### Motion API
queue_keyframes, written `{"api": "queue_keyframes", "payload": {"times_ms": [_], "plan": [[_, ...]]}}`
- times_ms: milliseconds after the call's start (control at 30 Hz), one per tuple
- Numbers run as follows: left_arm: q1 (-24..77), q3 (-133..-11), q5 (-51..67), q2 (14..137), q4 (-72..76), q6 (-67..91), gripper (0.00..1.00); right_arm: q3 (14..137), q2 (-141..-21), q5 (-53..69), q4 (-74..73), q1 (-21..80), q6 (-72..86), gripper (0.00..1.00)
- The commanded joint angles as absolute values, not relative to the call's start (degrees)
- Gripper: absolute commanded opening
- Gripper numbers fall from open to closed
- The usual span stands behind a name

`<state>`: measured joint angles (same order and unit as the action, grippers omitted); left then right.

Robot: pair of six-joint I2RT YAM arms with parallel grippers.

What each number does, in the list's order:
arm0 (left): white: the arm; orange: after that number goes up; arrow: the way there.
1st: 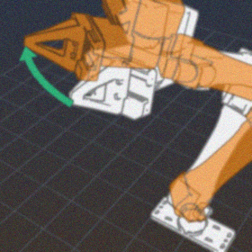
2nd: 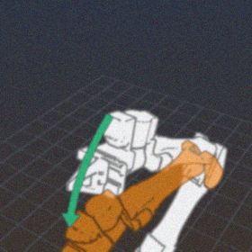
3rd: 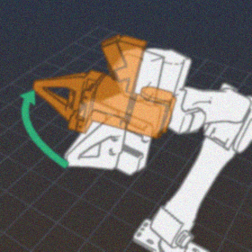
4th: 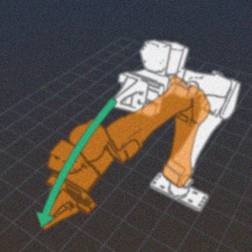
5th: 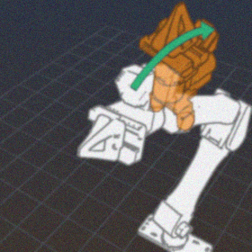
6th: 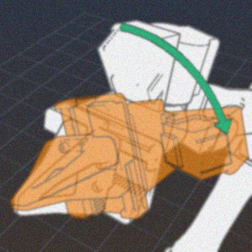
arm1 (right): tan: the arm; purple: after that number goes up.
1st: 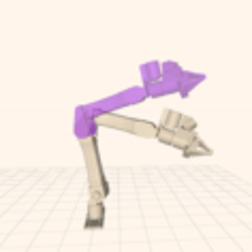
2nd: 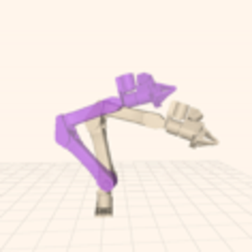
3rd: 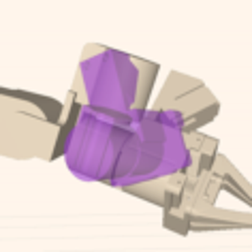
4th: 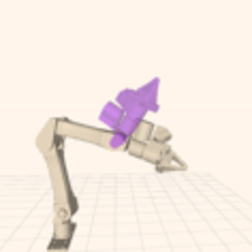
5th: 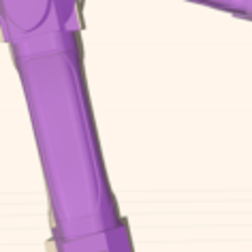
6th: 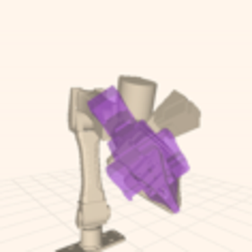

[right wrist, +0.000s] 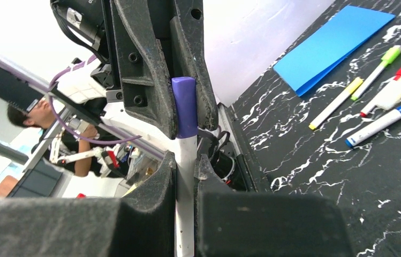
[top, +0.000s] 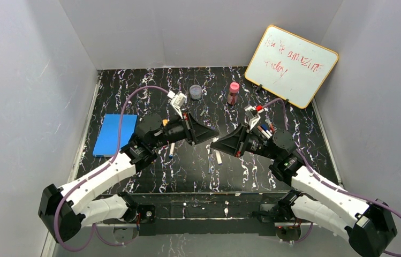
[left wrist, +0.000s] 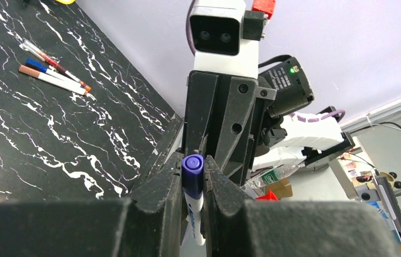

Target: Open the pen caps

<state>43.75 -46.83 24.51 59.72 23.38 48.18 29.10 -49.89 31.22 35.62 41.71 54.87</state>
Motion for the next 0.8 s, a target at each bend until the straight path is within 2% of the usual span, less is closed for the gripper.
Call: {"api": "queue_keyframes", "payload": {"times_ms": [0,300,600,700,767], "plan": [[39.81,-51.86,11.18,59.71,32.31,46.46,0.0,27.68,-46.09,33.46,27.4,41.45,53.79,0.01],[37.09,-52.2,7.19,59.54,33.85,48.75,0.0,30.98,-42.79,30.64,18.08,41.42,48.9,0.01],[31.3,-51.65,11.81,62.66,39.65,57.2,0.0,31.79,-40.61,28.25,15.16,41.44,47.41,0.01],[31.2,-52.09,12.13,62.39,35.77,55.19,0.0,35.86,-40.91,20.74,6.73,41.42,42.96,0.01],[31.2,-54.71,12.73,61.9,24.8,48.06,0.0,40.31,-43.17,9.76,-5.4,41.49,38.53,0.01]]}}
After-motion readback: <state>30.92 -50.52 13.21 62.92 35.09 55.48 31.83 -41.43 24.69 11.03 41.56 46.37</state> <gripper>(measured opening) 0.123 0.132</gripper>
